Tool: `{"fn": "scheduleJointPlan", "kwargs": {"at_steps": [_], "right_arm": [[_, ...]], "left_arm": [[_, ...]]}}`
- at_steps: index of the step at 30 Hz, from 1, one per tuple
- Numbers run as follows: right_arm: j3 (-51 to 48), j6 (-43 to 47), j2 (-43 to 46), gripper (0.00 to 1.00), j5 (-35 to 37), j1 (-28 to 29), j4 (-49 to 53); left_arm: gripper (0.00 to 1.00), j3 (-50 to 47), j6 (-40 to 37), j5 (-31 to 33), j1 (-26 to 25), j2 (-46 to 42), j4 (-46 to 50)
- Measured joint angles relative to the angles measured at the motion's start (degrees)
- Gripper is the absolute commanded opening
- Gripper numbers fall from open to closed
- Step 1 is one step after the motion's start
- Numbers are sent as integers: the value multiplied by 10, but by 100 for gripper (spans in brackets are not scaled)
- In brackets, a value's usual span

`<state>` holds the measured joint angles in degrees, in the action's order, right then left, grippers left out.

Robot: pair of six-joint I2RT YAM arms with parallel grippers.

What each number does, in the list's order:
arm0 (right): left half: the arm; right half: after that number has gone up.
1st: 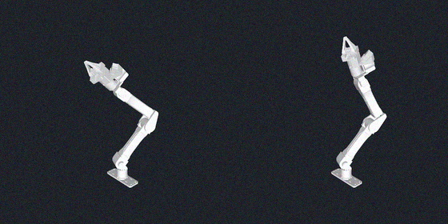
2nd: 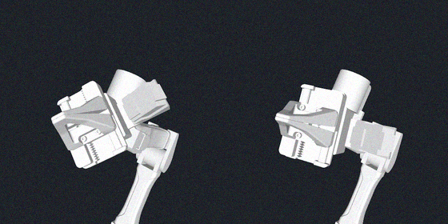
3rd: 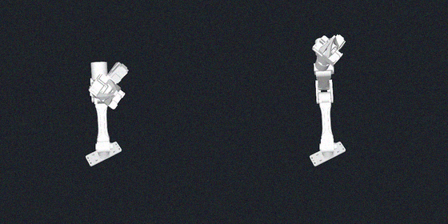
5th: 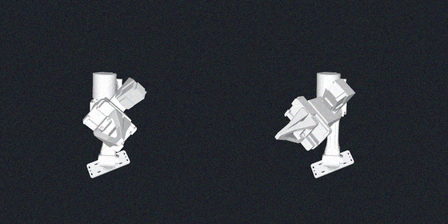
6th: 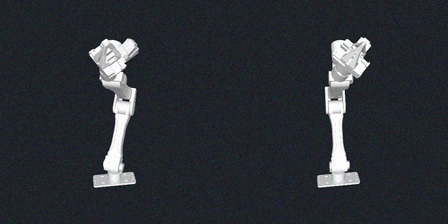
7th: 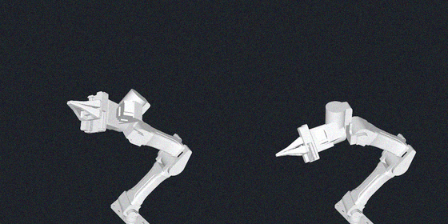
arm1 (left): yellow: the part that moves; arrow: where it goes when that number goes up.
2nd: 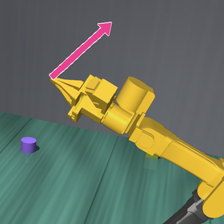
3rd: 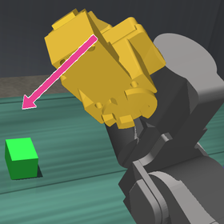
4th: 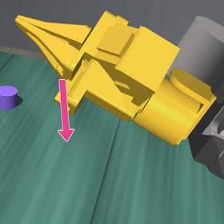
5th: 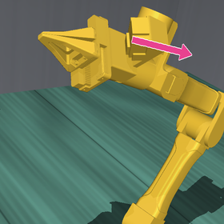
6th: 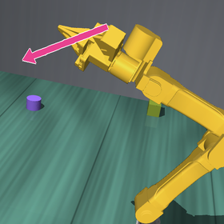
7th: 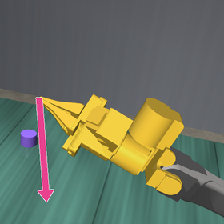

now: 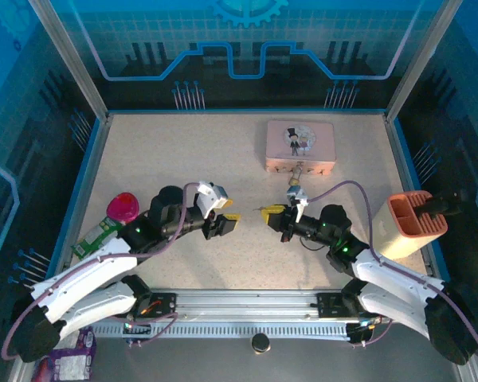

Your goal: Unlock the padlock with the key

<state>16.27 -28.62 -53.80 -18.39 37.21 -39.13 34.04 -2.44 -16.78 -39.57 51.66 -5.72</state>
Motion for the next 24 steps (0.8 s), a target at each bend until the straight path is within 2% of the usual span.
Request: {"fn": "scheduleJointPlan", "kwargs": {"at_steps": [6,12,15,22,24], "right_arm": [[-5,-77,-47,0,30,43,-134],[-4,-96,-49,0,32,56,-170],[-4,-96,-36,0,35,59,-164],[-4,-96,-27,0,44,69,-158],[0,-97,-28,0,46,71,-156]], "left_arm": [[51,-45,115,-63,13,42,-164],[48,-50,196,-129,51,82,-285],[43,-50,223,-162,58,97,-323],[40,-50,251,-209,58,110,-360],[35,-50,256,-215,58,110,-366]]}}
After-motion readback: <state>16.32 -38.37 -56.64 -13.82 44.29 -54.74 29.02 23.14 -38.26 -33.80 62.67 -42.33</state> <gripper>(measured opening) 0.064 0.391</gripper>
